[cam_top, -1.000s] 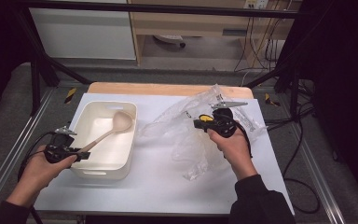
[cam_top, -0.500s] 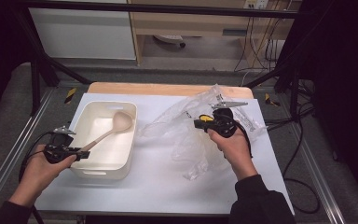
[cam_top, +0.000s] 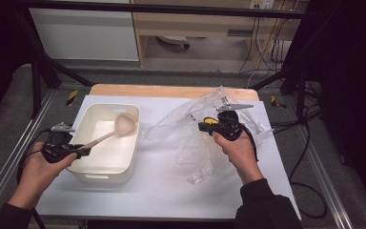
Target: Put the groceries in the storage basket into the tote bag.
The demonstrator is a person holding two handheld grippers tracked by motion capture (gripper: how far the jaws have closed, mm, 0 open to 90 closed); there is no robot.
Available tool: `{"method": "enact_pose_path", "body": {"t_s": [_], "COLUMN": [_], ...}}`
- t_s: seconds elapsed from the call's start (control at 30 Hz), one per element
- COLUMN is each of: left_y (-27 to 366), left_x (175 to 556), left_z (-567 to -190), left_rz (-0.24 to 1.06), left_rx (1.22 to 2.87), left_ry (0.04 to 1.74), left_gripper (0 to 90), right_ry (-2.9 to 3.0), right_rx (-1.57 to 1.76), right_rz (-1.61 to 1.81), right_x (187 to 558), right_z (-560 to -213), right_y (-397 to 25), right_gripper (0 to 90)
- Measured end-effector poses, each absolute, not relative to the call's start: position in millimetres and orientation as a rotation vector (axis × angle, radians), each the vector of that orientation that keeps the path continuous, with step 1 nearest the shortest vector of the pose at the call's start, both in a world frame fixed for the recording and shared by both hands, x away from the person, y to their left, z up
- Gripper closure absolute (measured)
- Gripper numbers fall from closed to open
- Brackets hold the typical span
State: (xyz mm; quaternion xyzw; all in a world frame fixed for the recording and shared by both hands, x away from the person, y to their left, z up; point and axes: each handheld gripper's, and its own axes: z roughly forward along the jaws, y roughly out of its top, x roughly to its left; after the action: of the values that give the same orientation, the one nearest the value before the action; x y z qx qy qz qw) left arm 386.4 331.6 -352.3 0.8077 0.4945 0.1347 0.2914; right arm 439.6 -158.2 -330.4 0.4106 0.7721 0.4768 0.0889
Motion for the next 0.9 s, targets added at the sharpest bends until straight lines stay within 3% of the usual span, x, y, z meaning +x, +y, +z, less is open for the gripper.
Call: {"method": "enact_pose_path", "body": {"t_s": [0.63, 0.9], "left_y": [329, 325], "left_x": [389, 394], "left_z": [-368, -374], "left_rz": [0.228, 0.229], "left_rx": [2.280, 2.307], "left_ry": [1.380, 1.388], "left_gripper": [67.3, 66.6], "right_ry": [2.304, 2.310], "right_rx": [1.221, 1.219], "right_rz": [1.417, 1.415], "right_x": [440, 440], "right_z": [-332, -333], "right_y": [-157, -156], "right_gripper": [90.0, 90.0]}}
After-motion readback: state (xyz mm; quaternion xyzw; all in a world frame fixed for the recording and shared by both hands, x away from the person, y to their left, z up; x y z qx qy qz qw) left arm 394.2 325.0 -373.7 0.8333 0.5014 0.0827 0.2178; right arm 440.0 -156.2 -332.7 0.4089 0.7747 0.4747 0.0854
